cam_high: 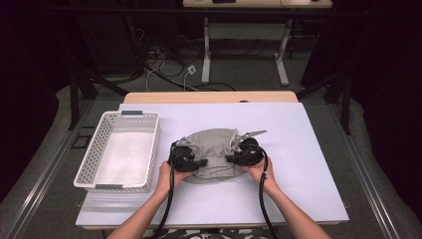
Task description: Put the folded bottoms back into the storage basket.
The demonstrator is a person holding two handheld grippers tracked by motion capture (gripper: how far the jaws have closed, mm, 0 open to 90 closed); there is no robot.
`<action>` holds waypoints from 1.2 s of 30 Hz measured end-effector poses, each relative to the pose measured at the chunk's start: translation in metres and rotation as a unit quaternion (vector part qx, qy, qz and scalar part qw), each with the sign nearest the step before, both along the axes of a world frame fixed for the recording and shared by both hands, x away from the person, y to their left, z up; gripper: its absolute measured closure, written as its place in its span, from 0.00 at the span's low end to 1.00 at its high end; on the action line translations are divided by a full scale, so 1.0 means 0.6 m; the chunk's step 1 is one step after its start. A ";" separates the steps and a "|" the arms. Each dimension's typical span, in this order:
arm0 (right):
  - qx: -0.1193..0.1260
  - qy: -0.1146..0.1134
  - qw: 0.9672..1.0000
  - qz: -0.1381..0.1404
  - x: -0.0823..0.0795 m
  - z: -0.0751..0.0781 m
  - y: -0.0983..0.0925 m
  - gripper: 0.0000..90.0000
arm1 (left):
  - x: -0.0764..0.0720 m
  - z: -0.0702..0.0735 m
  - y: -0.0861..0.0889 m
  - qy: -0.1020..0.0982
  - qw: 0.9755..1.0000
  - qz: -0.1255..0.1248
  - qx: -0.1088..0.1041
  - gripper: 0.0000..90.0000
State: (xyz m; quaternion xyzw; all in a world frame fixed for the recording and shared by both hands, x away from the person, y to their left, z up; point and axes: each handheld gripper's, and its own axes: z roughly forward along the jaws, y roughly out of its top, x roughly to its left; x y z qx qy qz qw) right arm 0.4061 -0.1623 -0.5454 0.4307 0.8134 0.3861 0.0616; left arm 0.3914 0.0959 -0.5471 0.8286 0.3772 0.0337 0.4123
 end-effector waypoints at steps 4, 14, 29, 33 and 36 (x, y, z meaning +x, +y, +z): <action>-0.002 -0.005 1.000 0.000 -0.003 0.002 0.001 0.79 | -0.002 0.002 -0.001 -0.005 1.000 -0.003 0.005 0.73; -0.007 -0.018 1.000 0.003 -0.009 0.010 0.003 0.80 | -0.005 0.008 -0.001 -0.021 1.000 -0.006 0.003 0.75; -0.005 -0.053 0.999 0.006 -0.022 0.031 0.004 0.81 | -0.014 0.025 0.000 -0.044 0.999 -0.006 -0.003 0.77; -0.005 -0.057 0.998 0.007 -0.024 0.034 0.004 0.81 | -0.016 0.029 -0.001 -0.049 0.999 -0.010 0.005 0.78; -0.008 -0.062 0.998 0.008 -0.025 0.037 0.005 0.81 | -0.016 0.031 -0.001 -0.049 0.999 -0.012 0.005 0.78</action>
